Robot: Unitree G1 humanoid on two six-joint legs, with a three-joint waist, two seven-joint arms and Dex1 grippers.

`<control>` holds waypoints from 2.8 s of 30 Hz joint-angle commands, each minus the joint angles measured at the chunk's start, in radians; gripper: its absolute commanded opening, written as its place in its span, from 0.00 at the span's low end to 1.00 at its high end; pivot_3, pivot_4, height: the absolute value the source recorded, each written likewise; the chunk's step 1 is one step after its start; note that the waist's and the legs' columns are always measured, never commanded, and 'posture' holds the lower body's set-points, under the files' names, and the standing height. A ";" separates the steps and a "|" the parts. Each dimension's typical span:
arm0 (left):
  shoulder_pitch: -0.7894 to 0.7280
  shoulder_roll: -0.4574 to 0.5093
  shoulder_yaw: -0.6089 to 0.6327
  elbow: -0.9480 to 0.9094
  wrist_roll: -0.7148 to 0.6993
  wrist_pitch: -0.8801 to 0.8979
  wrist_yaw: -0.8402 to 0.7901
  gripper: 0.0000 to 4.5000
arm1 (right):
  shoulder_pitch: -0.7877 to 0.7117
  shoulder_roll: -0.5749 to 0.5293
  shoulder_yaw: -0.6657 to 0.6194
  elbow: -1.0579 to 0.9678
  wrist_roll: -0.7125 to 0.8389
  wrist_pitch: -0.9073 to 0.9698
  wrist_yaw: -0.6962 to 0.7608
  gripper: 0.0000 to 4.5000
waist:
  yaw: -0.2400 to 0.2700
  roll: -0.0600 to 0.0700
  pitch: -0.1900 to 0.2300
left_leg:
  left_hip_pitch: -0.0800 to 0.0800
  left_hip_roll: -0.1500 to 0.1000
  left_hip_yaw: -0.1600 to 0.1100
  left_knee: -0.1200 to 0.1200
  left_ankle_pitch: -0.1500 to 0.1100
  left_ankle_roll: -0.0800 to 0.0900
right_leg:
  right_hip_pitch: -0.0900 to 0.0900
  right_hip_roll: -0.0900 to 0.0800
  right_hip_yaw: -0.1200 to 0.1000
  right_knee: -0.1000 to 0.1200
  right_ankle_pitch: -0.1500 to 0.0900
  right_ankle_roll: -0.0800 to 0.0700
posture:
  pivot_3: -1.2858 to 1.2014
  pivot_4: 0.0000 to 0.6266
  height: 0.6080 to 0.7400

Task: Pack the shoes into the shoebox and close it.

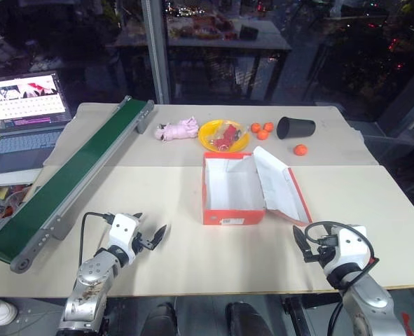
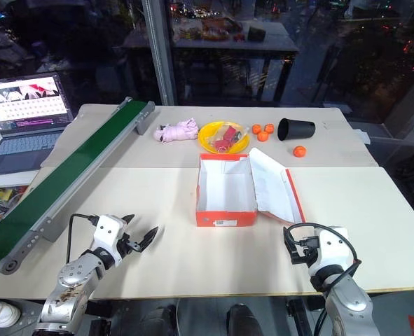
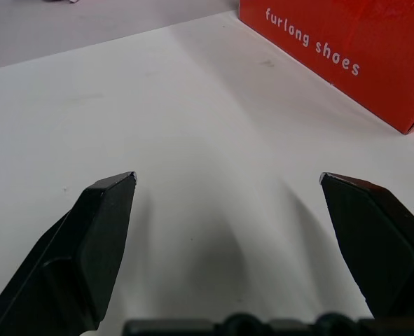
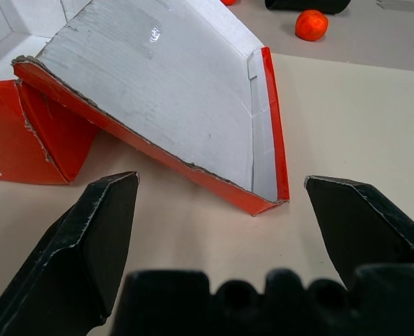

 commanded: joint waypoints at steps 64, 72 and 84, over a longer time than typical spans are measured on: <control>-0.485 0.281 0.416 0.395 -0.136 0.181 0.140 1.00 | -0.852 -0.062 0.335 0.031 0.280 0.447 0.321 0.99 | 0.003 -0.006 0.005 | -0.004 0.000 -0.004 0.003 0.000 0.003 | -0.002 0.003 -0.002 0.005 0.003 0.004 | 0.52 0.24 0.97; -0.511 0.277 0.372 0.536 -0.112 0.096 0.106 1.00 | -0.830 -0.073 0.326 0.010 0.280 0.460 0.314 0.99 | 0.007 -0.007 0.005 | -0.010 0.000 -0.004 0.002 0.000 0.004 | -0.007 0.003 -0.004 0.005 0.009 0.004 | 0.52 0.24 0.97; -0.526 0.305 0.398 0.634 -0.136 0.063 0.108 0.85 | -0.819 -0.096 0.335 0.024 0.254 0.444 0.314 1.00 | 0.007 -0.007 0.005 | -0.011 0.000 -0.004 0.002 0.000 0.003 | -0.008 0.003 -0.004 0.006 0.009 0.004 | 0.52 0.24 0.97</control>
